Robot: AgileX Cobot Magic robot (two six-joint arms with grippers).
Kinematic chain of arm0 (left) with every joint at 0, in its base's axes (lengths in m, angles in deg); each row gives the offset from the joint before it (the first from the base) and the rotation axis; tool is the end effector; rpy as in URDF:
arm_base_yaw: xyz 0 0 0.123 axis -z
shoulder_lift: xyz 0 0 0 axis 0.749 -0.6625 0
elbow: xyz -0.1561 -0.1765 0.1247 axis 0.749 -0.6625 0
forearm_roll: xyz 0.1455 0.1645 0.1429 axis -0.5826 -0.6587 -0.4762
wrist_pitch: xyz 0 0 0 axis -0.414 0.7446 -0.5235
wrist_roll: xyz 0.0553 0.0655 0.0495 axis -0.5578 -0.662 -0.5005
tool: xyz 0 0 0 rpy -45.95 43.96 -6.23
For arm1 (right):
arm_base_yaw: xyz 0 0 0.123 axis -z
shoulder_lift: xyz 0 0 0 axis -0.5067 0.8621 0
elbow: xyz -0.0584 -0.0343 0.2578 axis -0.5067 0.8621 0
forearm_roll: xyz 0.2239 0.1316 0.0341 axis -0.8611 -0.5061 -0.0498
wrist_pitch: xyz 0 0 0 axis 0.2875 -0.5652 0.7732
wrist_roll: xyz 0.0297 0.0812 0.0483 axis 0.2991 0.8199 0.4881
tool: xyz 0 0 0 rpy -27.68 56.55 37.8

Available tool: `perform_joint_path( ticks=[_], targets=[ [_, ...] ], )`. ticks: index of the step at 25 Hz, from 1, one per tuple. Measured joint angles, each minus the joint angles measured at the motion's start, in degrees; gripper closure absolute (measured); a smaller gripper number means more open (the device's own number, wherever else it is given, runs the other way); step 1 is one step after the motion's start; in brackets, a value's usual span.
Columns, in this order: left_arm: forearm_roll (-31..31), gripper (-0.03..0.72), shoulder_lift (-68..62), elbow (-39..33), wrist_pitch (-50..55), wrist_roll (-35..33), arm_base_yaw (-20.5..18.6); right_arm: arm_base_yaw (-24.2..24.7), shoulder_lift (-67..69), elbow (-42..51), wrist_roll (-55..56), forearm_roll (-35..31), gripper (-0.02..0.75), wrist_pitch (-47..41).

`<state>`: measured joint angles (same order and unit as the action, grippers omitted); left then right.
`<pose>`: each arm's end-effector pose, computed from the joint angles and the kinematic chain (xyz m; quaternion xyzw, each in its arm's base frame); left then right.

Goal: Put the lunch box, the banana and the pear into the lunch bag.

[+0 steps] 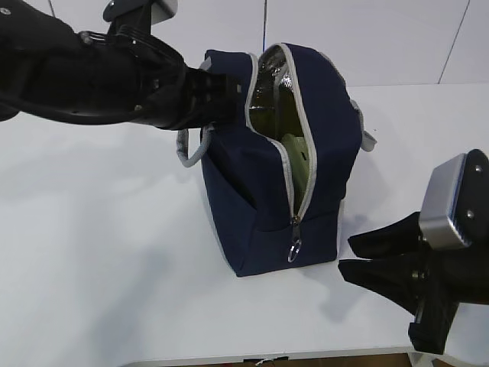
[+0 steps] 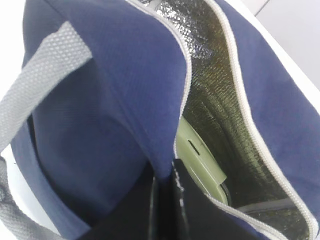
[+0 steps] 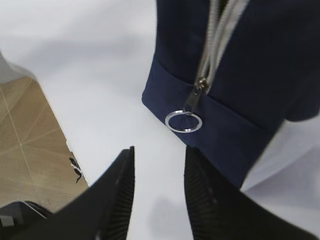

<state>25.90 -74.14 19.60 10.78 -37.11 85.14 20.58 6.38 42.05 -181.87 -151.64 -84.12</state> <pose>0.3002 -0.2400 0.2384 0.1247 0.8565 -0.3036 0.3983 0.2082 0.0975 0.1677 -0.4415 0.7377 0.1981 0.4707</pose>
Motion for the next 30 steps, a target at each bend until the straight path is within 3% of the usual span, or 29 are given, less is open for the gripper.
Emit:
perform_joint_path(
  ticks=[7, 12, 24, 30],
  targets=[
    [0.0, 0.702, 0.0, 0.0, 1.9, 0.0, 0.0, 0.0, 9.0, -3.0, -15.3, -0.1, 0.443, -6.3],
    [0.0, 0.702, 0.0, 0.1, 3.9, 0.0, 0.0, 0.0, 14.4, -4.9, -18.9, -0.3, 0.443, -7.3],
    [1.4, 0.703, 0.0, 0.1, 7.1, -0.1, 0.0, 0.0, 18.8, -9.0, -19.7, -0.4, 0.440, -2.7],
    [1.5, 0.703, 0.0, 0.1, 7.6, -0.1, 0.0, 0.0, 23.9, -12.3, -11.0, -0.5, 0.419, -2.6]
  ],
)
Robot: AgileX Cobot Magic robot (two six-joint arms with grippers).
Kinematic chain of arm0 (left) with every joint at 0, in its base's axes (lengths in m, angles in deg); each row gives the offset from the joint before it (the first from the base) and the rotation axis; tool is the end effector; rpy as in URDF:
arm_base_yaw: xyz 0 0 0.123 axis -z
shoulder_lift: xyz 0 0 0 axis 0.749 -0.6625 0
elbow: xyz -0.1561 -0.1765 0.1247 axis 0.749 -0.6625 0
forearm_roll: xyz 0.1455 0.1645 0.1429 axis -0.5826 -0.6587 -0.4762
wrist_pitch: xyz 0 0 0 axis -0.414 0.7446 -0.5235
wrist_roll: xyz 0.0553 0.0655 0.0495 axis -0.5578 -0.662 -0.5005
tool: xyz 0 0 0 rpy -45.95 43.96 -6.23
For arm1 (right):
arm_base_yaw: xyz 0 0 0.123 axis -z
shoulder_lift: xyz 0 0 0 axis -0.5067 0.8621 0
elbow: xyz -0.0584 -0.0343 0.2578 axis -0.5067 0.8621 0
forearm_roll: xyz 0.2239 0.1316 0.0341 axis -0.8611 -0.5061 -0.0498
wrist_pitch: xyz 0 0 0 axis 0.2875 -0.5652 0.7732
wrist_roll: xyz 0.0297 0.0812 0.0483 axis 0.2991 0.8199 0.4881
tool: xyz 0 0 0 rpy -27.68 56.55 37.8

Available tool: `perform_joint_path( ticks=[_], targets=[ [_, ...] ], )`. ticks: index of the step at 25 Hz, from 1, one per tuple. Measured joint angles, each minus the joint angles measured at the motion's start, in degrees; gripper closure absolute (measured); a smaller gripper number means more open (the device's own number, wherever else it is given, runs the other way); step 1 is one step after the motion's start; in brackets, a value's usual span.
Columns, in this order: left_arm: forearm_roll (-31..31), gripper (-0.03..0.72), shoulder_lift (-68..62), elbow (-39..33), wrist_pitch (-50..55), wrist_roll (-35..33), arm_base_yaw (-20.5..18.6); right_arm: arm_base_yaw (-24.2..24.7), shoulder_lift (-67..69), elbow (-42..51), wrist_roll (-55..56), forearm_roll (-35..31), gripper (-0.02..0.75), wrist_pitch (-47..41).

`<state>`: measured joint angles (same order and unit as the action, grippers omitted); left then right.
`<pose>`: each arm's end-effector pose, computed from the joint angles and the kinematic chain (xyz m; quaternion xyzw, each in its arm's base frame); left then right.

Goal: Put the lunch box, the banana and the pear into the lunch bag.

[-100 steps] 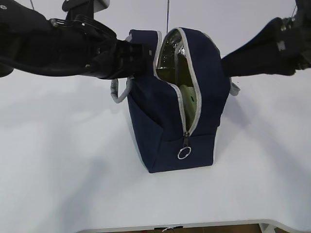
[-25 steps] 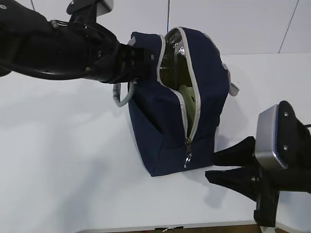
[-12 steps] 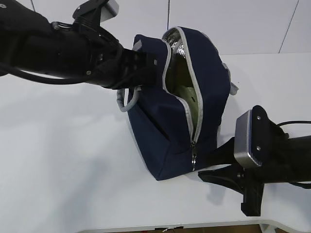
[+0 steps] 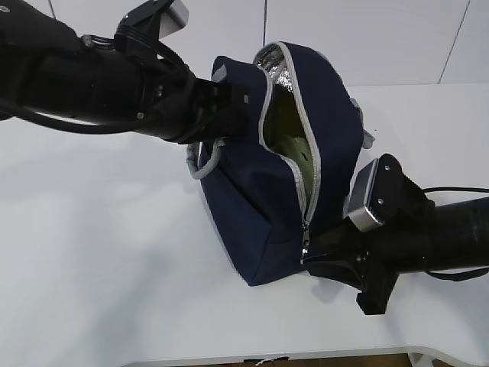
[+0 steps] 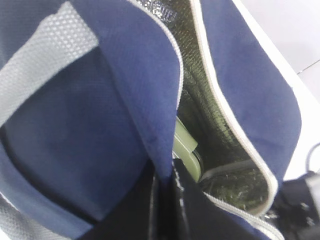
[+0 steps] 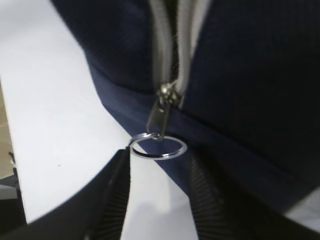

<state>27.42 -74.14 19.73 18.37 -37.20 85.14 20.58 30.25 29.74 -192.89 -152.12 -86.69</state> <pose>0.2896 -0.2467 0.2357 0.1465 0.8627 -0.3385 0.3459 0.2671 0.1110 0.1161 -0.4987 0.7307 0.2086 0.4170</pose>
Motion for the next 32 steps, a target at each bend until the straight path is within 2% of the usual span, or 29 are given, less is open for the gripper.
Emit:
perform_joint_path(
  ticks=[3, 6, 14, 24, 28, 32],
  targets=[
    [0.0, 0.703, 0.0, 0.0, 0.3, 0.0, 0.0, 0.0, 1.5, -1.1, 2.2, 0.0, 0.344, -1.6],
    [-0.1, 0.703, 0.0, 0.0, 0.4, 0.0, 0.0, 0.0, 1.7, -1.1, 2.8, 0.0, 0.311, -3.5],
    [-0.2, 0.703, 0.0, 0.0, 0.6, 0.0, 0.0, 0.0, 2.6, -1.1, 3.2, 0.0, 0.303, -8.4],
    [-0.3, 0.703, 0.0, 0.0, 0.8, 0.0, 0.0, -0.2, 5.5, -1.4, 3.6, 0.0, 0.300, -9.1],
    [-0.3, 0.703, 0.0, 0.0, 0.8, 0.0, 0.0, -0.2, 5.5, -1.4, 3.6, 0.0, 0.340, -9.1],
    [-0.3, 0.703, 0.0, 0.0, 0.8, 0.0, 0.0, -0.2, 5.5, -1.4, 3.6, 0.0, 0.448, -9.1]
  ],
)
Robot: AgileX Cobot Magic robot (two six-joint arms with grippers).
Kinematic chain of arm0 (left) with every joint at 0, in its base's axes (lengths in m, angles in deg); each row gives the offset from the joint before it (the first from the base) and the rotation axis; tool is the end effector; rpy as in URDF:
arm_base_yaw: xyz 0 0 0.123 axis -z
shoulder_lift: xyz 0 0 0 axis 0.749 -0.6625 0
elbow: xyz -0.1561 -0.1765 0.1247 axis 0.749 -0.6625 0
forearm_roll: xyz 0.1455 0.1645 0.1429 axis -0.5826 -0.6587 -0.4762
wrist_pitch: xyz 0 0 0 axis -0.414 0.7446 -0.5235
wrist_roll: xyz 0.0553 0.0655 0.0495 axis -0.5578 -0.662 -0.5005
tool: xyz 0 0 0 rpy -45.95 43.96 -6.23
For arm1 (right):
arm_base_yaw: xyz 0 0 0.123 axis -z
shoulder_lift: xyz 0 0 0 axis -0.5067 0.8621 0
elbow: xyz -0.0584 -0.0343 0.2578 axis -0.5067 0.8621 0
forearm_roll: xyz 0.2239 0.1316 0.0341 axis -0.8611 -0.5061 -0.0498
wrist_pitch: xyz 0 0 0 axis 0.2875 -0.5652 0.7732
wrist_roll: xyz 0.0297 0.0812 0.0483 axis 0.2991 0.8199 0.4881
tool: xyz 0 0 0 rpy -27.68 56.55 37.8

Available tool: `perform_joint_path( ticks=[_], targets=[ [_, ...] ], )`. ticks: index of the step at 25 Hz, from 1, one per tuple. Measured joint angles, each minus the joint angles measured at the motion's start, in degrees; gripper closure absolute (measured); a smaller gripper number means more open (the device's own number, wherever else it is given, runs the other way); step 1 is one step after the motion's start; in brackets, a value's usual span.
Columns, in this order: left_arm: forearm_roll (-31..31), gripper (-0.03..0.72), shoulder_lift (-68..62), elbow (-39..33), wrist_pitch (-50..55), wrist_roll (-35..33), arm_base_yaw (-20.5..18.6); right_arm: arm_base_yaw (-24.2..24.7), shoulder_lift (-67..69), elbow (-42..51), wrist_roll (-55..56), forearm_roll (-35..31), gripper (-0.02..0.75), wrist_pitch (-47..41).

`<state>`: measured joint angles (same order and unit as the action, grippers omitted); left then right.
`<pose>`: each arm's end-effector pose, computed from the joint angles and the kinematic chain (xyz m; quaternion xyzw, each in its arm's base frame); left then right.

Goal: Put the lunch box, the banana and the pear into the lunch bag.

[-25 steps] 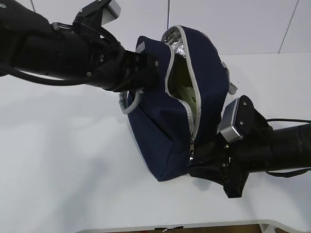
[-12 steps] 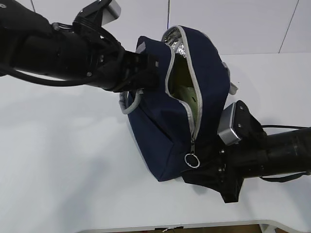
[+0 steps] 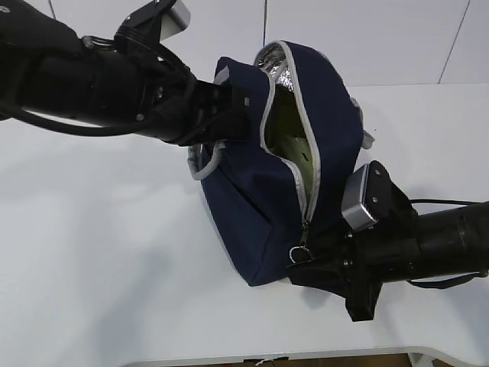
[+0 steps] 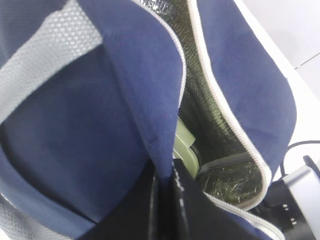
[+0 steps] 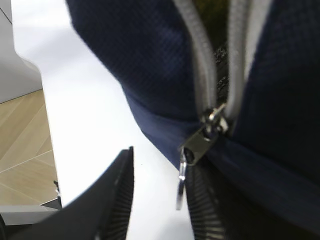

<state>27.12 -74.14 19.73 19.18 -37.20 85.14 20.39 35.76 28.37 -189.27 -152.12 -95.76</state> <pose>0.2883 -0.2472 0.2352 0.1520 0.8632 -0.3400 0.3410 0.2661 0.1227 0.1043 -0.4721 0.7232 0.2992 0.4056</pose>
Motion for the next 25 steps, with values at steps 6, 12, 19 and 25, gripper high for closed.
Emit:
perform_joint_path(
  ticks=[6, 12, 19, 25],
  targets=[
    [0.0, 0.703, 0.0, 0.0, 0.1, 0.0, 0.0, 0.0, 0.0, 0.0, 0.0, 0.0, 0.489, 1.2],
    [-0.1, 0.703, 0.0, 0.0, 0.2, 0.0, 0.0, 0.0, 0.0, 0.0, 0.0, -0.1, 0.494, 1.7],
    [-0.1, 0.703, 0.0, 0.0, 0.2, 0.0, 0.0, 0.0, 0.0, 0.0, 0.0, -0.1, 0.495, 1.7],
    [-0.2, 0.703, 0.0, 0.0, 0.3, 0.0, 0.0, 0.0, 0.0, 0.0, 0.4, -0.1, 0.495, 1.7]
  ],
)
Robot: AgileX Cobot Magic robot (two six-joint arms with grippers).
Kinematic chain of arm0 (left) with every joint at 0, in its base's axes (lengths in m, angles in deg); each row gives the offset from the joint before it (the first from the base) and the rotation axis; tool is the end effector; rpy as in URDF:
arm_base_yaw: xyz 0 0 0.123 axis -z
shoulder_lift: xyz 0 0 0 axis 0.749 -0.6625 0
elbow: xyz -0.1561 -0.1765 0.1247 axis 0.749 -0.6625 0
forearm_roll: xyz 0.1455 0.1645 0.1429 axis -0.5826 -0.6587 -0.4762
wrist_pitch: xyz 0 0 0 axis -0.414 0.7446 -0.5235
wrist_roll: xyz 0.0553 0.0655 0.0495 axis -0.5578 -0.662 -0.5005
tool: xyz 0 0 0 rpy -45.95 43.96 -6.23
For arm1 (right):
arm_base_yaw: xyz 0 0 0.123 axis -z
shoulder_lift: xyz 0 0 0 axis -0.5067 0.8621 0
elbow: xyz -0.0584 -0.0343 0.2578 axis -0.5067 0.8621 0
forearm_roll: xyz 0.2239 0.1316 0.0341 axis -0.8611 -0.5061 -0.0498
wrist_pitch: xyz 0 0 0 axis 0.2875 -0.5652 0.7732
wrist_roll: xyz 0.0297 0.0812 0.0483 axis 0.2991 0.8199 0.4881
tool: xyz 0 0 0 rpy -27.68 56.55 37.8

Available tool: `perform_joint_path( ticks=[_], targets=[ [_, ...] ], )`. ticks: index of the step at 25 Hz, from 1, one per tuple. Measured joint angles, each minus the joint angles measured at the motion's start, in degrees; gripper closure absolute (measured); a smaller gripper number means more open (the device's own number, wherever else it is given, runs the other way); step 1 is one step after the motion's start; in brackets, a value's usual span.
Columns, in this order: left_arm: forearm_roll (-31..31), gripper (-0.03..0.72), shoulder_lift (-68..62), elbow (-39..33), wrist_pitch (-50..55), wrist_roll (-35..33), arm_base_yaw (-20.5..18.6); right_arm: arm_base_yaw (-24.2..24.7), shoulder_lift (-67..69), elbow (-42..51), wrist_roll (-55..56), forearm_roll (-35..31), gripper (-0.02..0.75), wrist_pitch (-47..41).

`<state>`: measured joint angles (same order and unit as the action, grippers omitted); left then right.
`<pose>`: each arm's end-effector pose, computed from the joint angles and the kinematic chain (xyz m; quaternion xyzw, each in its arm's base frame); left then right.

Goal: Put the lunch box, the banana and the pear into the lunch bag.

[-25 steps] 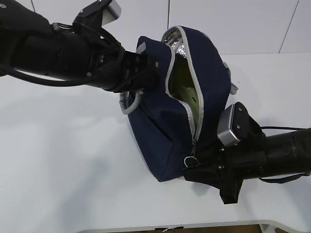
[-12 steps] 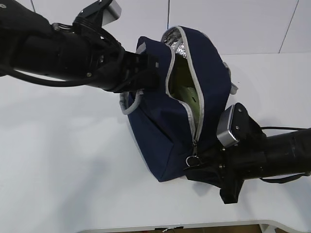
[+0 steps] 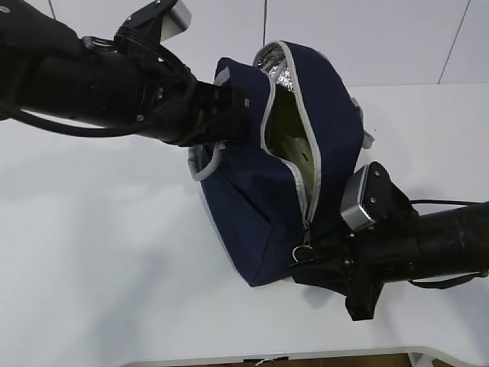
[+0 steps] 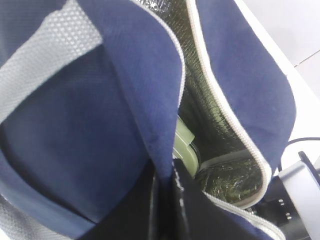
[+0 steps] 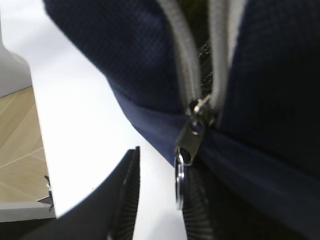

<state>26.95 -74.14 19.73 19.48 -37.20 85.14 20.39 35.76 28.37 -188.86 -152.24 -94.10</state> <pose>0.2879 -0.2474 0.2350 0.1544 0.8633 -0.3402 0.3392 0.2673 0.1210 0.1023 -0.4686 0.7324 0.2890 0.4006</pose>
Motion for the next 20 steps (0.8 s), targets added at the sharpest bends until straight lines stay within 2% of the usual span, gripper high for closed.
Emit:
perform_joint_path(
  ticks=[5, 11, 20],
  targets=[
    [-0.1, 0.703, 0.0, 0.0, 0.1, 0.0, 0.0, 0.0, 0.0, 0.0, 0.2, 0.0, 0.510, 0.0],
    [-0.1, 0.703, 0.0, 0.0, 0.1, 0.0, 0.0, 0.0, 0.0, 0.0, 0.2, 0.0, 0.711, 0.3],
    [-0.2, 0.703, 0.0, 0.0, 0.1, 0.0, 0.0, 0.0, 0.0, -0.1, 1.2, -0.1, 0.720, 2.5]
  ],
)
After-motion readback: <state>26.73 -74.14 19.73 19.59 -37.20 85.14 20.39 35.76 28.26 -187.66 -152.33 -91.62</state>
